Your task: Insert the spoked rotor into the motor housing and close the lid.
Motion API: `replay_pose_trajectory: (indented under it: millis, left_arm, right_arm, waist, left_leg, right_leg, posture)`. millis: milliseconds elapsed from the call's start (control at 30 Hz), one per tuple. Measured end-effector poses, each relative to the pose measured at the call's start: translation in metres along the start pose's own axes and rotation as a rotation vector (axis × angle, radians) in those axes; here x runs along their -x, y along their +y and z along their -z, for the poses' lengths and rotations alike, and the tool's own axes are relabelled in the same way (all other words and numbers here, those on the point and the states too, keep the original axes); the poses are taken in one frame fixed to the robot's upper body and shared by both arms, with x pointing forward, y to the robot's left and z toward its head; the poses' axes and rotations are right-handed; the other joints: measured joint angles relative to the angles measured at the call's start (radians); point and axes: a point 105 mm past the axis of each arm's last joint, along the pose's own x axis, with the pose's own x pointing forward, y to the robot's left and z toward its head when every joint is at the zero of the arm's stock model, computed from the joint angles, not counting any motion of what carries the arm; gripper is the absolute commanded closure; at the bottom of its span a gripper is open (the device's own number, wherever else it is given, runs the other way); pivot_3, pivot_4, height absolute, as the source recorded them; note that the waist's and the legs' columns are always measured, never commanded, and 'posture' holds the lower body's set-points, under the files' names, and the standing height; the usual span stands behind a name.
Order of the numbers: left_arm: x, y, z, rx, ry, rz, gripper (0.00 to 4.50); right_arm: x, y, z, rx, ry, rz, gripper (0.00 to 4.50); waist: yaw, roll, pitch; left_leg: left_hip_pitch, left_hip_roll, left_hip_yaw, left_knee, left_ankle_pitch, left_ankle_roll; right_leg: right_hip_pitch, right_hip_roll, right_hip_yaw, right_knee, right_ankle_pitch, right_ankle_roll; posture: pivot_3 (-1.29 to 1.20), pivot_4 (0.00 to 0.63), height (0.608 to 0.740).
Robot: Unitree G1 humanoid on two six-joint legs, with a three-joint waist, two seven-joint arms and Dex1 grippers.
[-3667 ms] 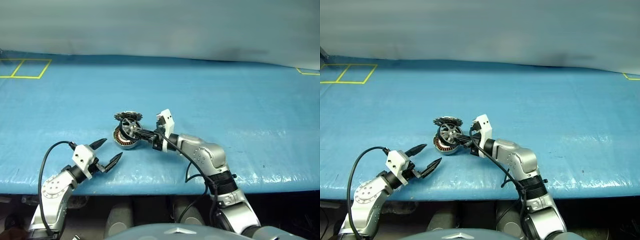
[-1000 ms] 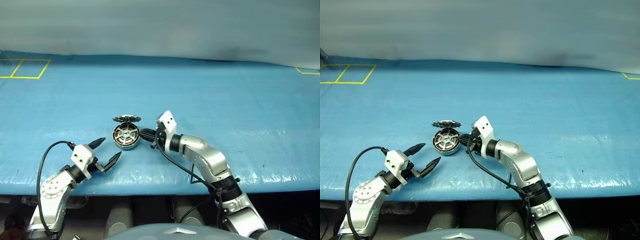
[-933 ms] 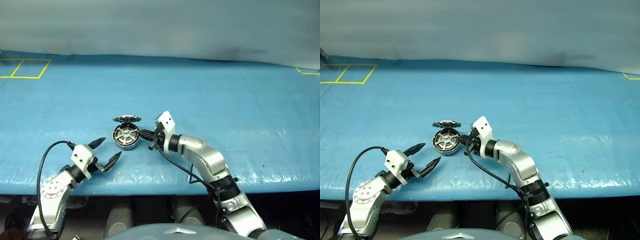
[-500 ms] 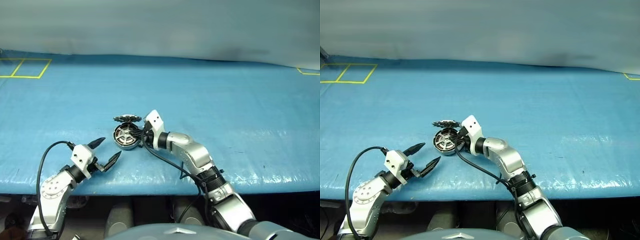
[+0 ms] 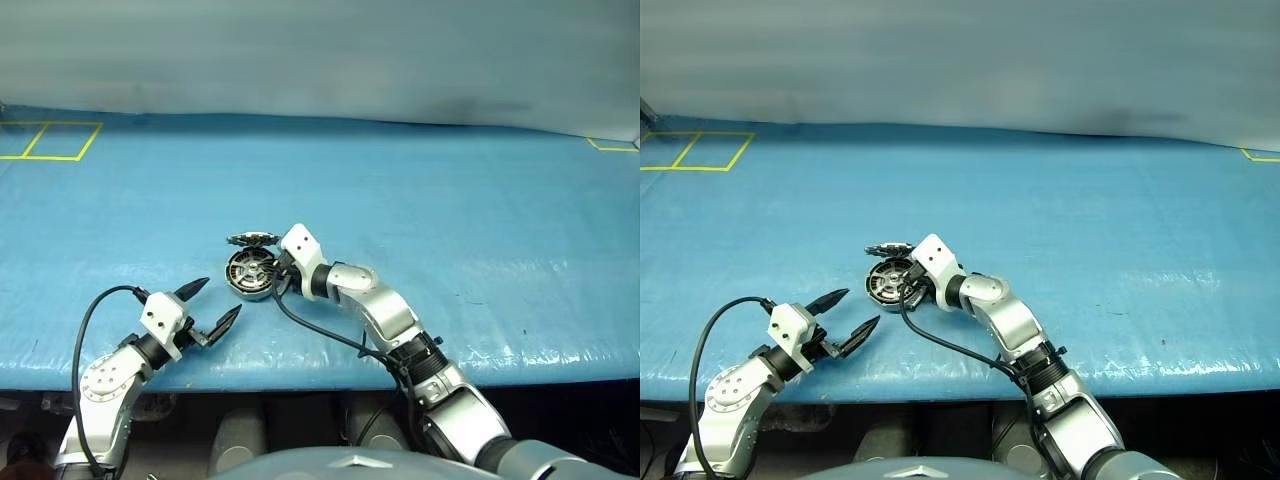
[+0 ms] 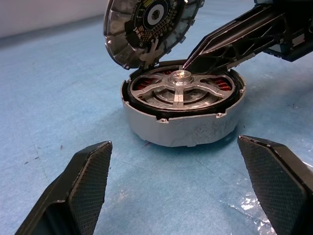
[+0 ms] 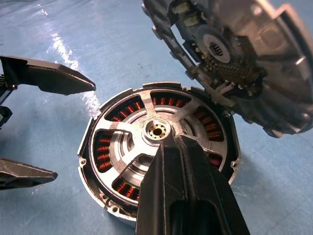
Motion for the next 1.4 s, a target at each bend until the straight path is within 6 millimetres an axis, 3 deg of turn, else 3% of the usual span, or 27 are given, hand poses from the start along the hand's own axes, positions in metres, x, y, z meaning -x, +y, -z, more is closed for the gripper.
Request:
replay_pose_trajectory:
  millis: [167,367,500,633,767,967,1067,1200,1400]
  left_arm:
    - [-0.003,0.000,-0.003,-0.006,-0.010,0.006,0.00]
    - [-0.003,0.000,-0.003,-0.005,-0.012,0.011,0.00]
    - [-0.002,-0.001,-0.002,0.000,-0.008,0.023,0.00]
    - [-0.002,-0.001,0.001,0.006,-0.002,0.028,0.00]
    - [-0.004,-0.001,0.001,0.010,-0.002,0.033,0.00]
    - [0.000,-0.005,0.000,0.028,-0.015,0.039,0.00]
    - [0.005,-0.007,0.001,0.034,-0.012,0.033,0.00]
    - [0.010,-0.005,0.002,0.043,-0.008,0.013,0.00]
    - [0.012,-0.005,0.002,0.045,-0.006,0.003,0.00]
  right_arm:
    - [0.012,0.002,-0.001,-0.051,-0.061,-0.019,4.48]
    - [0.050,-0.011,-0.030,-0.113,-0.232,0.023,4.48]
    - [0.074,-0.040,-0.002,-0.147,-0.144,0.163,4.48]
    - [0.078,-0.070,0.018,-0.192,-0.077,0.296,4.48]
    - [0.059,-0.082,0.001,-0.198,-0.110,0.288,4.48]
    - [0.020,-0.057,-0.049,-0.123,-0.207,0.093,4.48]
    - [0.010,-0.038,-0.060,-0.115,-0.229,-0.005,4.48]
    - [0.003,-0.016,-0.059,-0.098,-0.214,-0.100,4.48]
    - [0.006,0.008,-0.041,-0.117,-0.163,-0.171,4.48]
  waist:
    - [0.003,0.000,0.001]
    - [0.005,0.000,0.002]
    - [0.009,-0.001,0.002]
    - [0.000,0.000,0.003]
    - [-0.003,0.000,0.003]
    - [0.001,0.000,0.003]
    - [0.003,0.000,0.003]
    - [0.004,0.000,0.003]
    - [0.003,0.000,0.003]
  left_leg:
    - [-0.004,0.000,0.000,0.000,0.000,0.000]
    - [-0.004,0.000,0.000,0.000,0.000,0.000]
    - [-0.004,-0.001,0.001,0.000,0.000,0.000]
    - [-0.003,0.000,0.002,0.000,0.000,0.000]
    - [-0.004,0.001,0.001,-0.001,0.000,0.000]
    - [-0.004,0.002,0.001,-0.001,-0.001,0.002]
    - [-0.005,0.002,0.001,-0.002,-0.001,0.002]
    - [-0.004,0.002,0.001,-0.001,-0.001,0.002]
    - [-0.004,0.002,0.002,-0.001,-0.001,0.002]
  right_leg:
    - [0.000,0.000,0.000,0.000,0.000,0.000]
    - [0.000,0.000,0.000,0.000,0.000,0.000]
    - [0.000,-0.001,0.000,-0.002,0.000,0.000]
    - [-0.001,0.000,0.000,-0.001,0.000,0.000]
    - [-0.001,0.002,0.000,0.000,0.000,0.000]
    - [-0.001,0.002,0.000,-0.001,0.000,0.000]
    - [-0.001,0.002,0.000,-0.002,0.000,0.000]
    - [0.000,0.002,0.000,-0.002,0.000,0.000]
    - [-0.001,0.002,0.000,-0.001,0.000,0.000]
  posture:
    - [0.00,0.150,0.740]
    - [0.00,0.150,0.740]
    - [0.00,0.150,0.740]
    - [0.00,0.150,0.740]
    - [0.00,0.150,0.740]
    - [0.00,0.150,0.740]
    - [0.00,0.150,0.740]
    - [0.00,0.150,0.740]
    - [0.00,0.150,0.740]
